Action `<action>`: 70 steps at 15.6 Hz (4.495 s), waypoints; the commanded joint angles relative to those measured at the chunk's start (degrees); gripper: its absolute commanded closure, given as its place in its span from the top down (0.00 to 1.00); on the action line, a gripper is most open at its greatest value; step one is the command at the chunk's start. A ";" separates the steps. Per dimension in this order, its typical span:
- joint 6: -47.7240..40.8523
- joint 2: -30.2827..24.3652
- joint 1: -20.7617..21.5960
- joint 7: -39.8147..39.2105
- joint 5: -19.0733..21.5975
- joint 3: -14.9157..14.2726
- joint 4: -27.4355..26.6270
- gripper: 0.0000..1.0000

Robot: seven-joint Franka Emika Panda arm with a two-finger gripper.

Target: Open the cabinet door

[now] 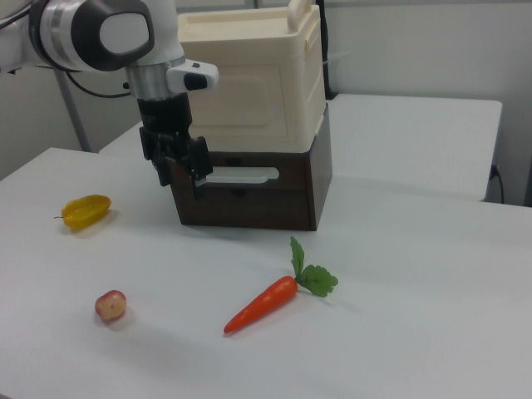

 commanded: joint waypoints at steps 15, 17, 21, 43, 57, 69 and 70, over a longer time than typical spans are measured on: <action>11.12 2.96 -1.72 -11.96 15.23 0.19 1.95 1.00; 14.29 3.32 -1.46 -14.68 17.26 0.45 2.03 1.00; 20.26 3.67 1.08 -20.57 18.32 1.16 1.95 1.00; 50.25 11.14 11.37 -20.84 17.88 1.33 2.12 0.39; 49.20 10.53 12.60 -20.93 17.97 1.33 1.60 0.00; 23.83 2.45 9.01 -20.93 17.36 0.45 1.42 0.00; 20.66 1.66 7.69 -20.93 17.27 0.45 1.42 0.00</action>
